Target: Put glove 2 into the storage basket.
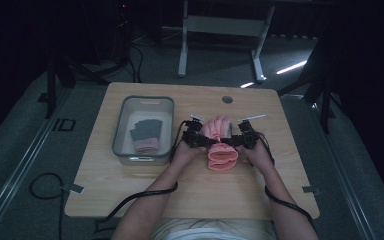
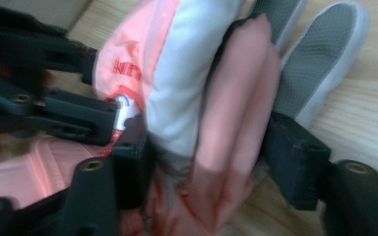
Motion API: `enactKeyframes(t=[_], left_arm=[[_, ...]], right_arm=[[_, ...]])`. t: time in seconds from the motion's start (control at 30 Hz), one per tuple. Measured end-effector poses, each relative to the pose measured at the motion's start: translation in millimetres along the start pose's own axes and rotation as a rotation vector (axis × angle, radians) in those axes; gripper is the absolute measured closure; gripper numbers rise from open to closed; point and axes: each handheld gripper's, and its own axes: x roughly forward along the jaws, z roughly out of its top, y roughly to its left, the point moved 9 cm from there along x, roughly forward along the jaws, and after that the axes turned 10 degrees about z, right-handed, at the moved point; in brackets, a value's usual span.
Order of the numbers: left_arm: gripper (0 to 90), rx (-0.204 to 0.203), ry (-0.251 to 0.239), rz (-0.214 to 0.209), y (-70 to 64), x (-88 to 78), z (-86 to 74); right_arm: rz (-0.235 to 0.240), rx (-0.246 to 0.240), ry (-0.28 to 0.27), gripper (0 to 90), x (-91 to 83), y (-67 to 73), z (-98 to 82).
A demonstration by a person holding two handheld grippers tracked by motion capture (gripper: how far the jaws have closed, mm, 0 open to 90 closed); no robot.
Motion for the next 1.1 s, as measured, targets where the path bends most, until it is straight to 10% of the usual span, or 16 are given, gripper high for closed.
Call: enactKeyframes(t=[0.3, 0.57, 0.9, 1.1], left_arm=[[71.8, 0.036, -0.004, -0.006, -5.0, -2.5, 1.1], [76.2, 0.117, -0.022, 0.074, -12.7, -8.0, 3.6], [76.7, 0.104, -0.035, 0.095, -19.4, -18.1, 1.0], [77.2, 0.145, -0.092, 0.125, -30.3, -47.9, 17.7]], right_arm=[[-0.047, -0.010, -0.004, 54.7, -0.4, 7.8, 2.3], [-0.048, -0.008, -0.009, 59.7, -2.9, 11.3, 3.7], [0.000, -0.002, -0.043, 62.0, -7.9, 19.8, 1.7], [0.003, -0.051, -0.098, 62.6, -23.1, 38.0, 16.7]])
